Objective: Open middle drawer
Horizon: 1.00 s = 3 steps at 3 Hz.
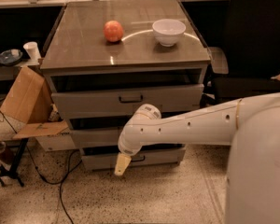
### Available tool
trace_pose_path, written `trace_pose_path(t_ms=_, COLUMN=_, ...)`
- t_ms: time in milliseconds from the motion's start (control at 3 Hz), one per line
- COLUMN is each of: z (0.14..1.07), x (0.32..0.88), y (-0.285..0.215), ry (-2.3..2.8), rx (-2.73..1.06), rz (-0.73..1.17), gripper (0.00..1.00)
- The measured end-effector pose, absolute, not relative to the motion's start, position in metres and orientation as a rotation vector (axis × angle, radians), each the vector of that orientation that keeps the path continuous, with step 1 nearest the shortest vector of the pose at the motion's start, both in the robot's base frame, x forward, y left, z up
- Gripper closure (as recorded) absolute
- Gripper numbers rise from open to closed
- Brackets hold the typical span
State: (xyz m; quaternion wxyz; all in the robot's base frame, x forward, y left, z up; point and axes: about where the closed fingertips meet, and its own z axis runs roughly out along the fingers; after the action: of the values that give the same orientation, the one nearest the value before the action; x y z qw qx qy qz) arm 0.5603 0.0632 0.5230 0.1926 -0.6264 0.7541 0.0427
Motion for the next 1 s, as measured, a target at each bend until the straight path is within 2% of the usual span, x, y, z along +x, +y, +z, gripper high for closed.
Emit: trace_pose_path(t_ms=1000, z=0.455, x=0.662, y=0.065, ry=2.074, rx=-1.764, rz=0.152, gripper=0.0)
